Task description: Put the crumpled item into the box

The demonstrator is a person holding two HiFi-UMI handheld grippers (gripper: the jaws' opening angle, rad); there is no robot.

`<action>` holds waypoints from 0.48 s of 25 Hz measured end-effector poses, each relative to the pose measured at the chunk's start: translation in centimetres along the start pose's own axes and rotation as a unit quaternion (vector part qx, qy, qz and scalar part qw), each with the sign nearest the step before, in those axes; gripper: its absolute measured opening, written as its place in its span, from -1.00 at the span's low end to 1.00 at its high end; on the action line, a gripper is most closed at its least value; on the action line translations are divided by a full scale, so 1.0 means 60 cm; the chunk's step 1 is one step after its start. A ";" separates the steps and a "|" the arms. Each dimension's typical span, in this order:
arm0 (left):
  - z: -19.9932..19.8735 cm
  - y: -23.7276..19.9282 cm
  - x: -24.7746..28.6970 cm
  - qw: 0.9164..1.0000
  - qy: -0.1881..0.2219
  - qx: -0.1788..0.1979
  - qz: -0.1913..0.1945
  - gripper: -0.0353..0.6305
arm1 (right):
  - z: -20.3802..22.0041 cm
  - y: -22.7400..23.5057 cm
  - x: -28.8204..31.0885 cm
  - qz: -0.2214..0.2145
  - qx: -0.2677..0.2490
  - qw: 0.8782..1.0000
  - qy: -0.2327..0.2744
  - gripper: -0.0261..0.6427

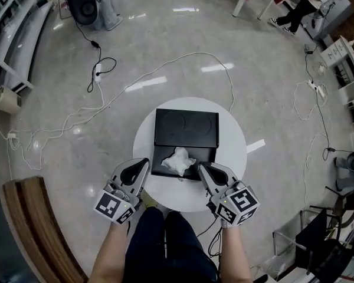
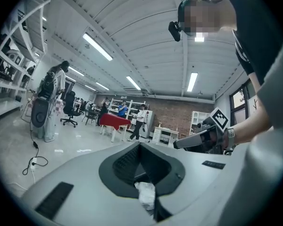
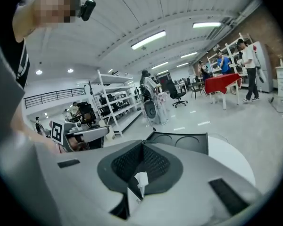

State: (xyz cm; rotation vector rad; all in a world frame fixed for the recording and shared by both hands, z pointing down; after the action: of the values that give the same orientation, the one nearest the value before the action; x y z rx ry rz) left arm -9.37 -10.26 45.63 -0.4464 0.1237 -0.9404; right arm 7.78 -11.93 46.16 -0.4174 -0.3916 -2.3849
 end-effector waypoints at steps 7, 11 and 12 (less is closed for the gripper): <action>-0.050 0.009 -0.009 1.000 0.008 0.005 -0.003 -0.90 | -0.049 -0.013 -0.032 -0.002 -0.006 1.000 0.030 -0.91; -0.076 0.021 -0.013 1.000 0.023 -0.009 -0.005 -0.90 | -0.074 -0.016 -0.054 0.002 -0.005 0.999 0.050 -0.91; -0.081 0.023 -0.013 1.000 0.027 -0.015 -0.006 -0.90 | -0.079 -0.018 -0.057 0.002 -0.005 0.999 0.054 -0.91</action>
State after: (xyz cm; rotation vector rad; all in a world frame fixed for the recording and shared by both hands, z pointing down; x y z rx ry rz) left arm -10.24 -10.46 40.61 -0.4504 0.1847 -0.9638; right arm 8.61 -11.03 40.38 -0.2908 -0.3296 -2.3947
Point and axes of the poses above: the fingertips, and each gripper's own axes: x forward along the fingers, y to its right, z out of its underside, the point moved 2 cm from there along -x, backward along the fingers, and after that the axes turned 10 degrees about -x, right-handed, at the moved point
